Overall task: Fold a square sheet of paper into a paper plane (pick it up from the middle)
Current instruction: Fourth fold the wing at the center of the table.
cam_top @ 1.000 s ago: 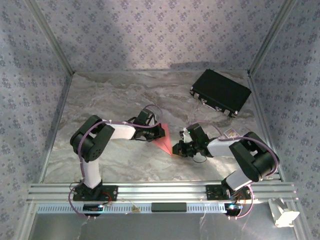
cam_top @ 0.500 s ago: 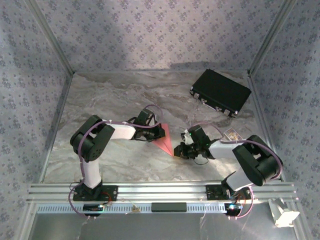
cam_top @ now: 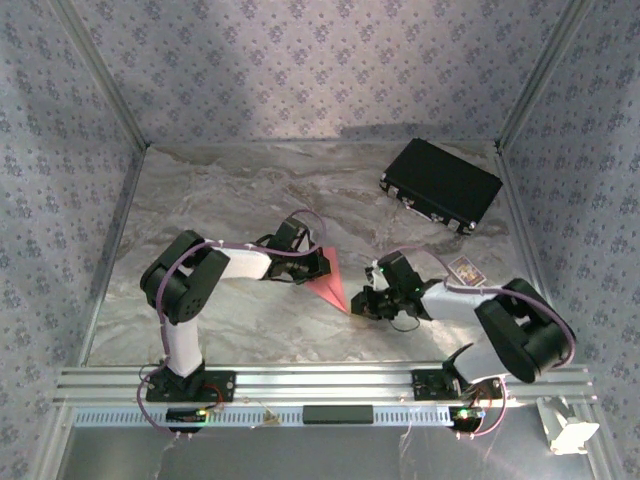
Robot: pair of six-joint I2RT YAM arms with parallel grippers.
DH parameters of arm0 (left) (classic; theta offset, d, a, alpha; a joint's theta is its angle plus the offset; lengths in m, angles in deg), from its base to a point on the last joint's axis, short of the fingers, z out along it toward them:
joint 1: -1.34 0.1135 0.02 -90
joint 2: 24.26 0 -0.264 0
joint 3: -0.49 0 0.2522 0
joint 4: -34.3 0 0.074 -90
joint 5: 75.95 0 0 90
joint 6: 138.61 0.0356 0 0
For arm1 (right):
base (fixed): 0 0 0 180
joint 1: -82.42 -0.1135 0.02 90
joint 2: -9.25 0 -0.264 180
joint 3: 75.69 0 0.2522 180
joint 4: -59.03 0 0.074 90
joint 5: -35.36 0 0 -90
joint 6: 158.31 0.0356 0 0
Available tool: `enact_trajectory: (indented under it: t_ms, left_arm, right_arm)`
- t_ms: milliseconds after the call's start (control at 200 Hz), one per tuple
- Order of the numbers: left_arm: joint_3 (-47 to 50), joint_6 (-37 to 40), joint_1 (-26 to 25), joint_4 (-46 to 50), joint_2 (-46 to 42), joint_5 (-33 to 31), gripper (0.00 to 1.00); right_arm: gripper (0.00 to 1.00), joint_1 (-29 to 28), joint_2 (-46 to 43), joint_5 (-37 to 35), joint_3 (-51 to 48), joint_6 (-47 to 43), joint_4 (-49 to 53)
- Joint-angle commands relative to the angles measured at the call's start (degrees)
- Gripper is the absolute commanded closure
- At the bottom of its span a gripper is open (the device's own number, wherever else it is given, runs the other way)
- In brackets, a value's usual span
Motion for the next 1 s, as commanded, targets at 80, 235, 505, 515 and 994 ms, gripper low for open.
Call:
enact_trajectory:
  t_ms: [80, 235, 505, 515, 994]
  left_arm:
    - [2.27, 1.33, 0.09, 2.69, 2.03, -1.52, 1.00]
    - [2.21, 1.42, 0.09, 2.68, 2.21, -1.43, 1.00]
    - [1.87, 1.51, 0.12, 2.77, 2.29, -1.43, 1.00]
    - [1.85, 1.51, 0.10, 2.76, 2.29, -1.43, 1.00]
    - [2.29, 1.83, 0.20, 3.12, 2.03, -1.68, 1.00]
  right_arm:
    - [0.90, 0.09, -5.20, -1.41, 4.62, -0.43, 6.58]
    - [1.00, -1.09, 1.71, 2.74, 11.23, -1.76, 4.48]
    - [1.00, -3.82, 13.44, 0.17, 19.25, -2.61, 3.87]
    - [1.00, -3.83, 13.65, 0.19, 19.35, -2.57, 3.69]
    - [1.00, -3.27, 14.86, -0.22, 9.15, -0.65, -2.21]
